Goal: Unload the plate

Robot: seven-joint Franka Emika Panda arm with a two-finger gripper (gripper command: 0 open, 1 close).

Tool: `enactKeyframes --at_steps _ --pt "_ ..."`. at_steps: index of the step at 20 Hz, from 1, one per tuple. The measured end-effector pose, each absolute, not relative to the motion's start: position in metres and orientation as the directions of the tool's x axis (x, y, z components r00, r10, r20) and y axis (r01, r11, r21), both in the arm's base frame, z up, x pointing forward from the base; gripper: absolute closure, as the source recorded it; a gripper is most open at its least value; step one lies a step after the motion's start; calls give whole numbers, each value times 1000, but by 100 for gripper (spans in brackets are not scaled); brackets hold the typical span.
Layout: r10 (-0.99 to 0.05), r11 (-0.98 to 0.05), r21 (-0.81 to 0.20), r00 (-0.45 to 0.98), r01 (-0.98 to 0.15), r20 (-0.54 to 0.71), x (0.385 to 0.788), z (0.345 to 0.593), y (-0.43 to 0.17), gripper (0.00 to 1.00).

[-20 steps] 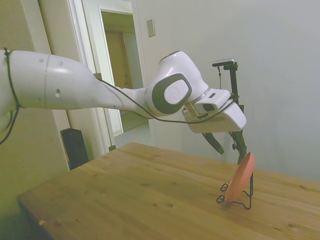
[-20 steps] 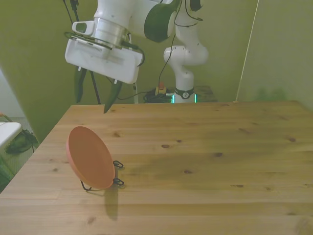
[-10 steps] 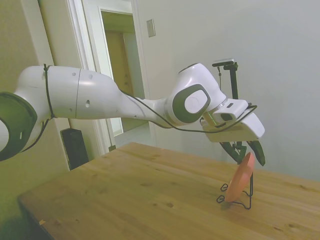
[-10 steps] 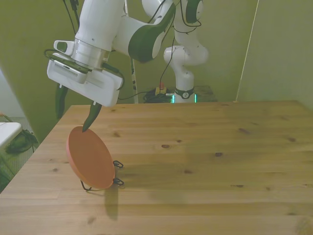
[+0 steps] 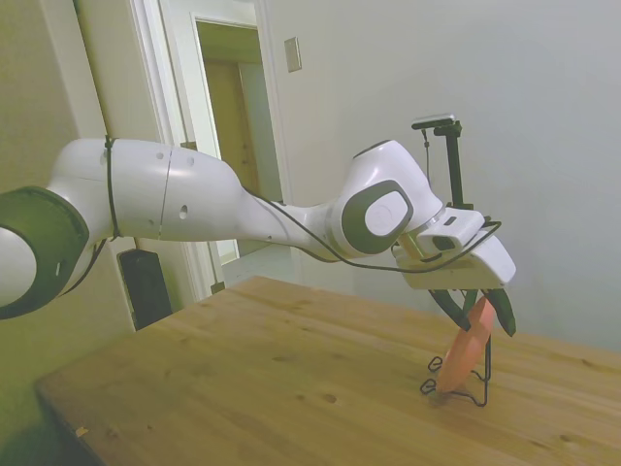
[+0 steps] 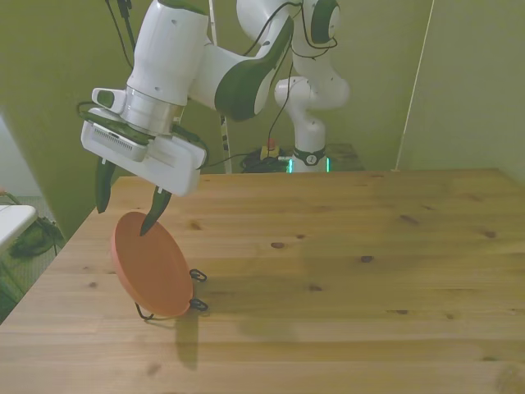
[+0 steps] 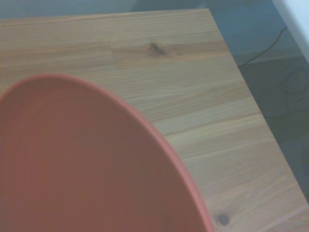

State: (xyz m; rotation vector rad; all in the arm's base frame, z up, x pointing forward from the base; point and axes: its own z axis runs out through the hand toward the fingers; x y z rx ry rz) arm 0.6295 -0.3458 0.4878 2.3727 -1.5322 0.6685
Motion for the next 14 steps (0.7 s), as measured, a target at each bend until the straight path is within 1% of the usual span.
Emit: enactKeyframes --at_steps 14 --pt "-791 -438 -77 343 -896 506 636 481 -343 100"
